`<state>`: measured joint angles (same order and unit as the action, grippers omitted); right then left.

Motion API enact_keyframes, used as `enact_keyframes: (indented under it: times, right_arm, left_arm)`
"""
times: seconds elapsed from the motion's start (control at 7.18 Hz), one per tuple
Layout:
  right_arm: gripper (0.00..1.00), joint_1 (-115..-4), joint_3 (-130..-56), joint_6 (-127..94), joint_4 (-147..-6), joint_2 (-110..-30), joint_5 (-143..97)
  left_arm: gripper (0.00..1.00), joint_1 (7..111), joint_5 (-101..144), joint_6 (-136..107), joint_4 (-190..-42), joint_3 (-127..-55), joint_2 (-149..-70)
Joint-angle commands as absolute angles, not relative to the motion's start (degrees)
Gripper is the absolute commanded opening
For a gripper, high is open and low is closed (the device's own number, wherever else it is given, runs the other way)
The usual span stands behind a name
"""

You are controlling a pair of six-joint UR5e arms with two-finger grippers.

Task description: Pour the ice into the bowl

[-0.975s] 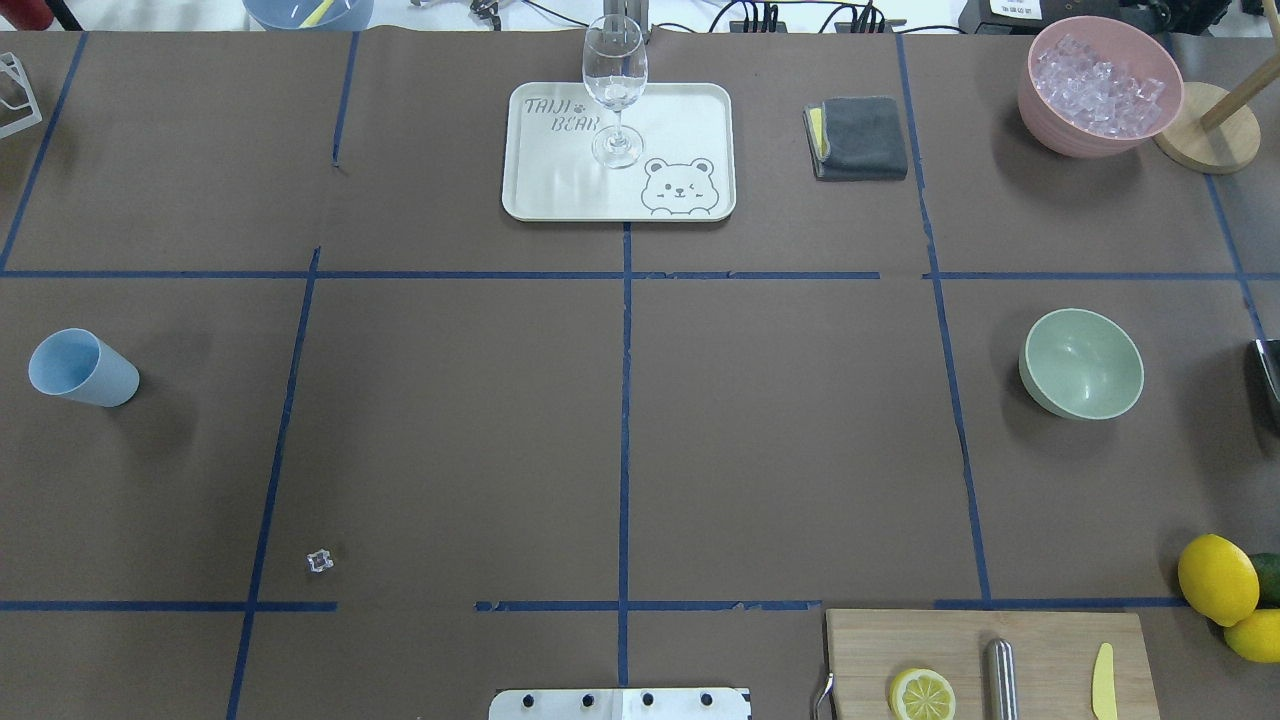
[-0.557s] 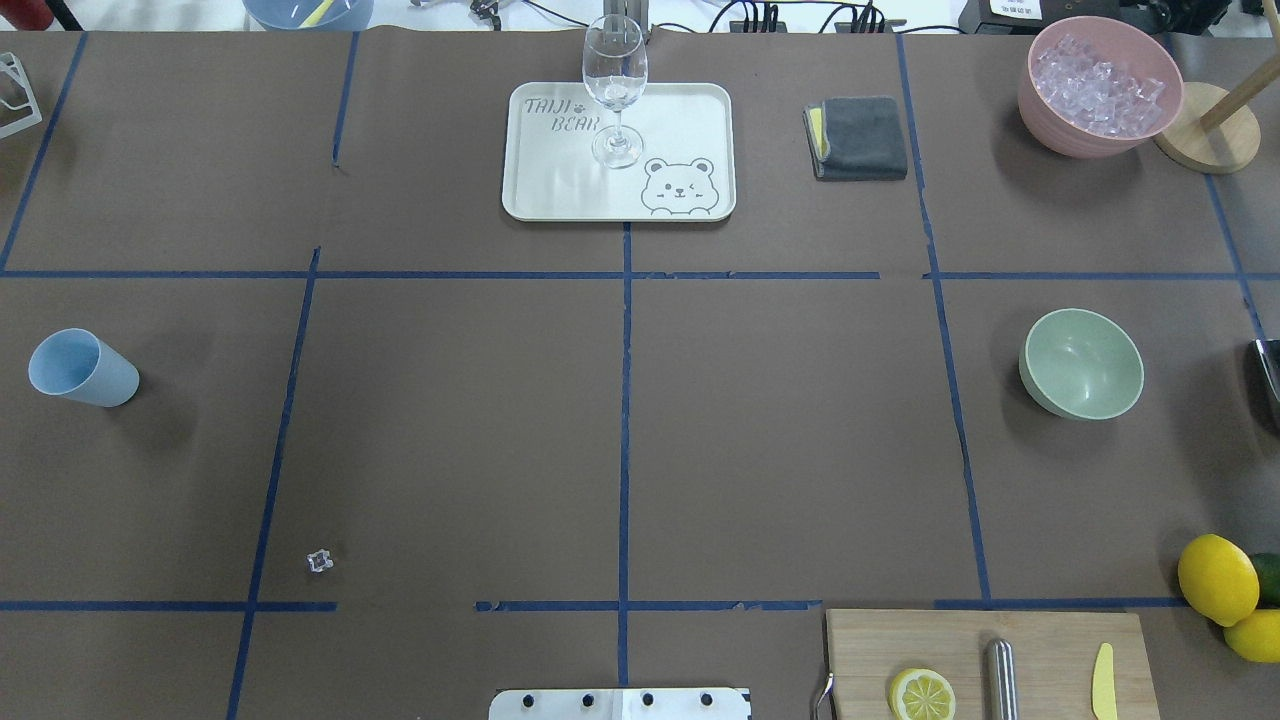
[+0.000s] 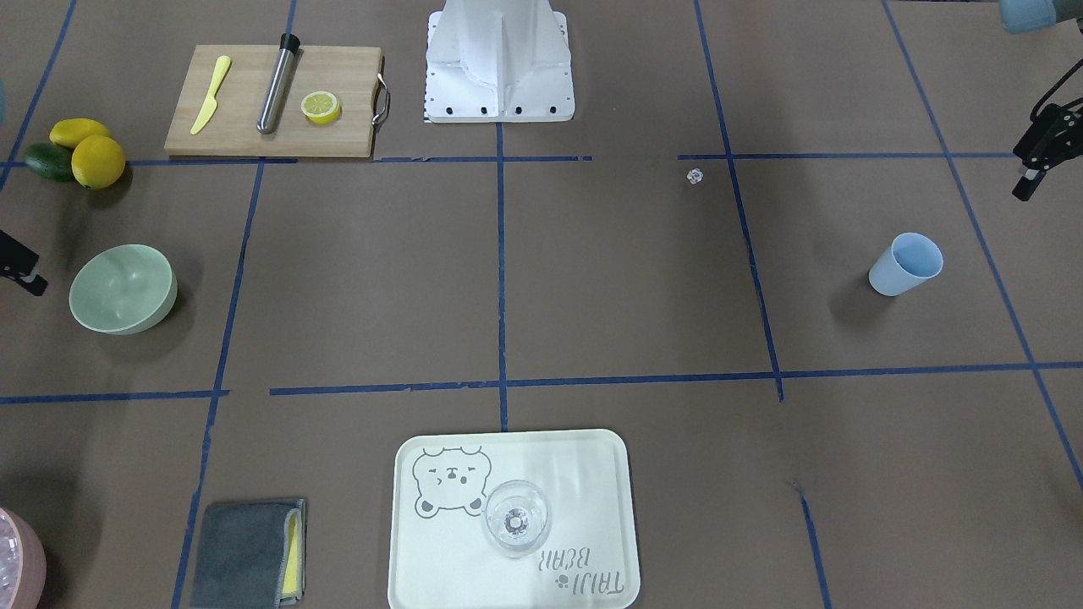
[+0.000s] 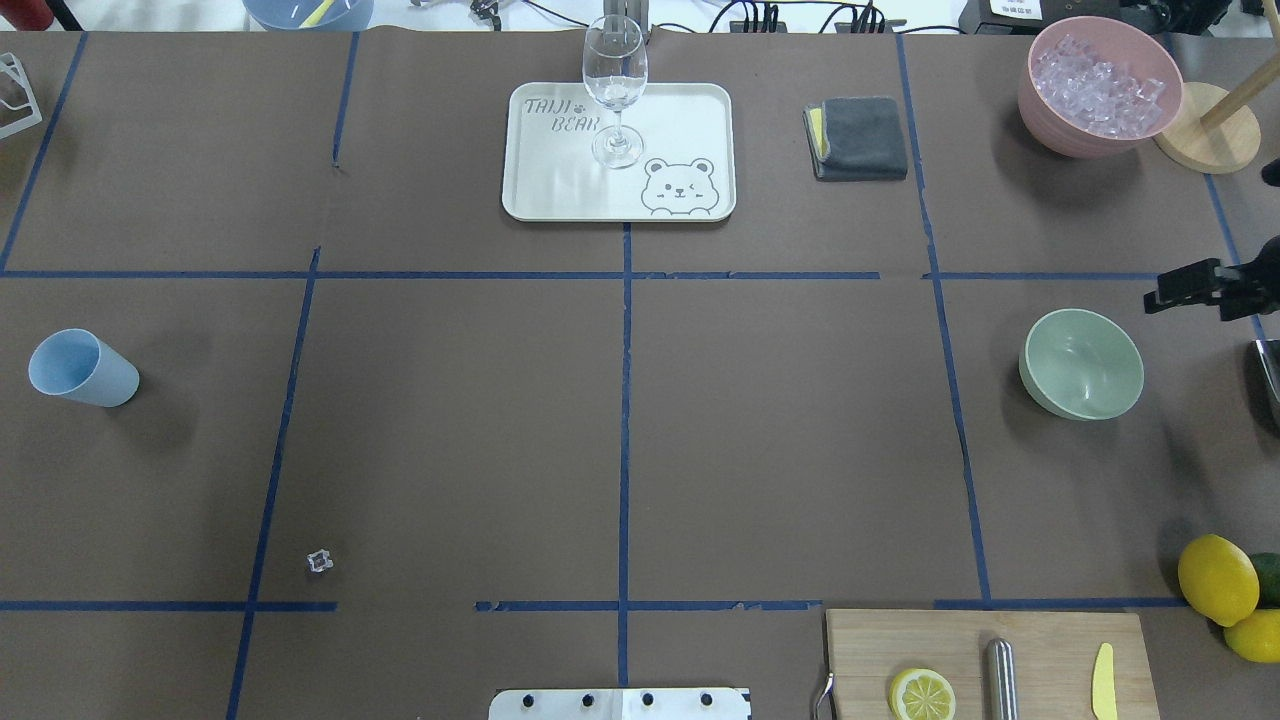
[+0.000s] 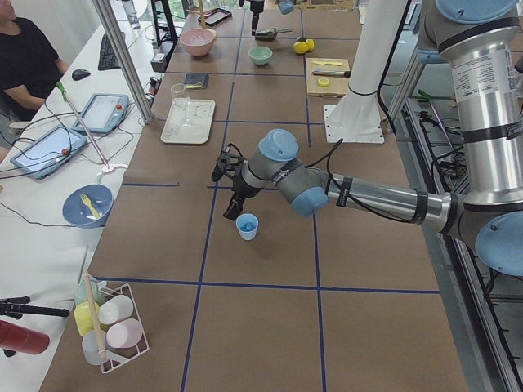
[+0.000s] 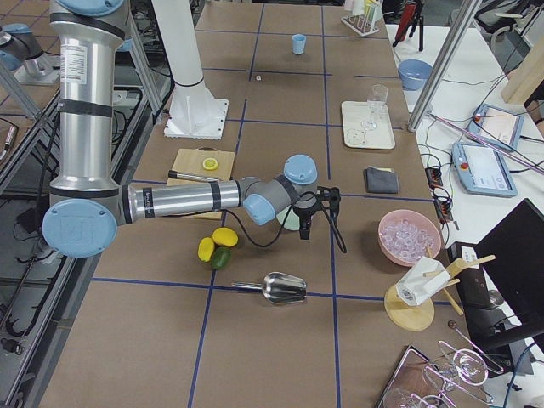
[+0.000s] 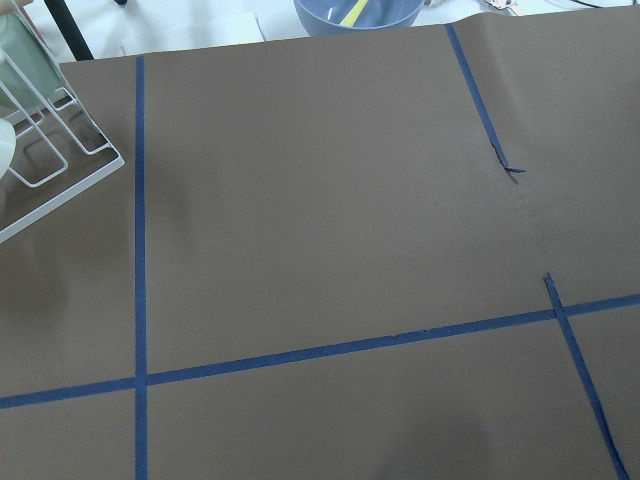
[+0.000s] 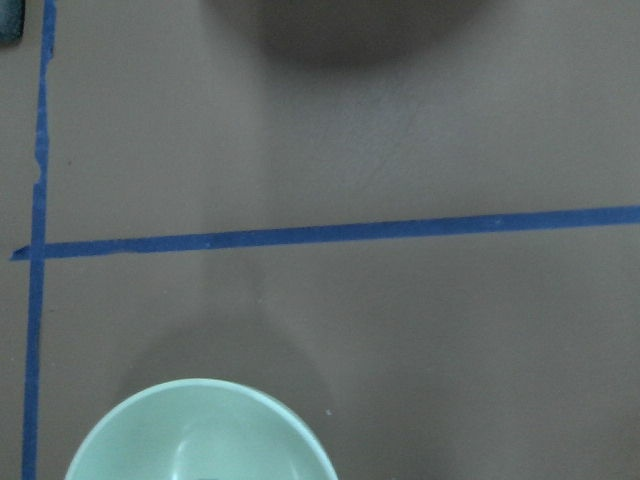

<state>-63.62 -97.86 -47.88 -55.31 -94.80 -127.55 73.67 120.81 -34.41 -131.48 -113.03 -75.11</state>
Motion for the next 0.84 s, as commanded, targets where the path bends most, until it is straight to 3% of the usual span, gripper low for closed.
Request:
enact_keyframes:
  times: [0.0, 0.28, 0.56, 0.7]
  right_arm:
    - [1.00, -56.19, -96.34, -54.40, -49.49, -96.93, -123.24]
    - [0.99, -54.41, -93.79, -54.58, -49.40, -96.94, -122.43]
    - [0.01, -54.23, -93.52, -54.15, -49.31, -96.42, -122.96]
    - [0.00, -54.32, -94.21, -54.05, -48.96, -96.33, -123.22]
  left_arm:
    - [1.00, 72.34, 118.74, -36.47, -133.51, -113.38, -74.27]
    - [1.00, 71.98, 118.74, -36.47, -133.51, -113.38, -74.27]
    - [1.00, 71.89, 118.74, -36.47, -133.51, -113.29, -74.27]
    - [1.00, 71.72, 118.65, -36.47, -133.51, -113.29, -74.27]
